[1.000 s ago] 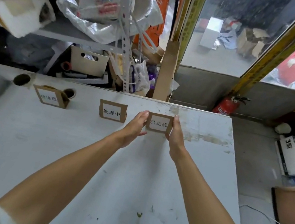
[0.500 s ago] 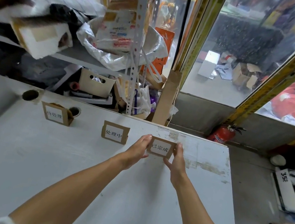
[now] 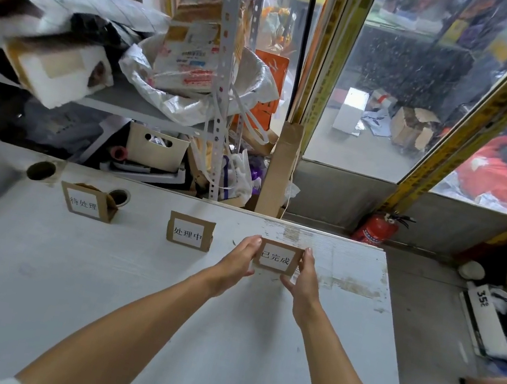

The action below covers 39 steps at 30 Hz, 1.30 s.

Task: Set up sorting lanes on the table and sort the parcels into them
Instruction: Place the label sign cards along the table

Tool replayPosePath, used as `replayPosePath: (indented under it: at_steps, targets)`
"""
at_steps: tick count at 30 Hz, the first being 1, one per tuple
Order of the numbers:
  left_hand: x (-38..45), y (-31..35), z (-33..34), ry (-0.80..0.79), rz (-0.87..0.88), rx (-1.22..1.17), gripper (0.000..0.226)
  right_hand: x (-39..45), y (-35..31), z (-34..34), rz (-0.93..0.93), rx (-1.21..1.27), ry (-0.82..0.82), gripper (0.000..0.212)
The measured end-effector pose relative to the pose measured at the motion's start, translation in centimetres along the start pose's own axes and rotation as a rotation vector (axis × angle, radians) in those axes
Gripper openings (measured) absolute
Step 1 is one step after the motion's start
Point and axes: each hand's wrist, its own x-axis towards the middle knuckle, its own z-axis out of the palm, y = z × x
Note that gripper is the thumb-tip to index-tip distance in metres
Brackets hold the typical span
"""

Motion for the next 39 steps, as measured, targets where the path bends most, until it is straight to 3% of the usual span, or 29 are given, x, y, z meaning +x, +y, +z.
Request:
replayPosePath:
  at_steps: [3,9,12,18,27,34,39]
  targets:
    - [-0.3,0.1,-0.1,0.01,0.005,0.038,0.051,-0.2,0.2,0.0,-0.005,-0.007,0.027,0.052]
    - [-3.2,0.7,-3.1,0.072,0.076,0.104,0.054,-3.0,0.4,1.0,-0.15,-0.051,0.333,0.055]
    - [-6.5,0.7,-6.5,0.127,0.115,0.093,0.056,-5.6,0.0,2.9,-0.202,-0.062,0.334,0.051]
    - [-15.9,-0.7,-14.7,0.256,0.201,0.064,0.054,-11.7,-0.5,11.1,-0.303,-0.212,0.09,0.052]
    - [-33.3,-7.2,-30.3,0.605,0.228,0.042,0.053,-24.3,3.3,31.1,-0.46,-0.51,-0.398,0.054]
    - [-46.0,-12.8,-42.8,0.756,0.198,-0.081,0.053,-33.8,7.5,46.6,-0.483,-0.521,-0.615,0.057]
    - [-51.8,-16.1,-48.6,0.813,0.194,-0.144,0.051,-37.7,9.9,54.3,-0.439,-0.49,-0.671,0.056]
